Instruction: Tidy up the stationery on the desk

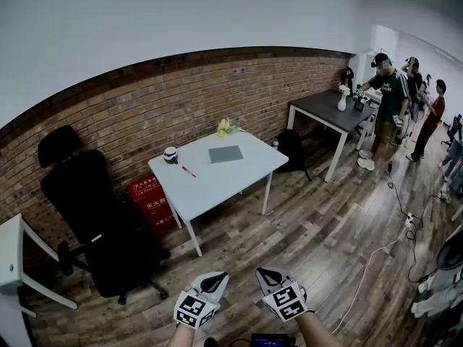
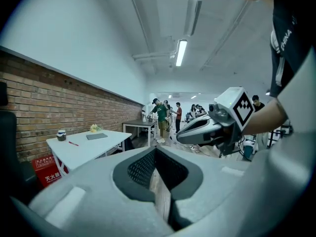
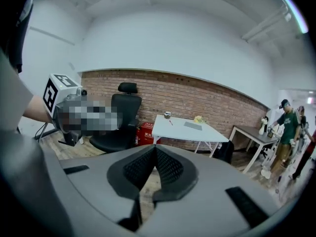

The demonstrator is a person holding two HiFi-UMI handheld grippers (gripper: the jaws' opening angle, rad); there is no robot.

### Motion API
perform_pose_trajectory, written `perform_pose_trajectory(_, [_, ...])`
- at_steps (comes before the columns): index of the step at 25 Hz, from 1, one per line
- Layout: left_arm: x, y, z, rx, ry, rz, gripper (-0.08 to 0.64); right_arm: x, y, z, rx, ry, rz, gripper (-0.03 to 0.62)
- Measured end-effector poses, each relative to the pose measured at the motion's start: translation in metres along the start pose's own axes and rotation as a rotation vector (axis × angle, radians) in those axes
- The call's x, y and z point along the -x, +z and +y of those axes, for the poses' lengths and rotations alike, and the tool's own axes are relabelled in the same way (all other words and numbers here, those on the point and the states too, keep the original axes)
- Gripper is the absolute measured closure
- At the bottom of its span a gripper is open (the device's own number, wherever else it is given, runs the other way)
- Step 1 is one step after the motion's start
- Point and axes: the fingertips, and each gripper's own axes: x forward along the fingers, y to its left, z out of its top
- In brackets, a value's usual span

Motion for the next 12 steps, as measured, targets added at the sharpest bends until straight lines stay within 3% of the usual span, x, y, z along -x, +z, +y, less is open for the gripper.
perform_pose_trajectory(4, [-0.002, -0.002, -0.002, 0.004, -0.009, -0.003, 0.554, 0.003, -0.001, 0.002, 0.033, 0.002, 0.008, 0.583])
perform_pose_trajectory(12, [-0.009, 0.001, -0.007, -0.011, -0.023, -0.011, 0.554, 0.002, -0.012, 0.000, -0.043, 0.049, 0.030, 0.583])
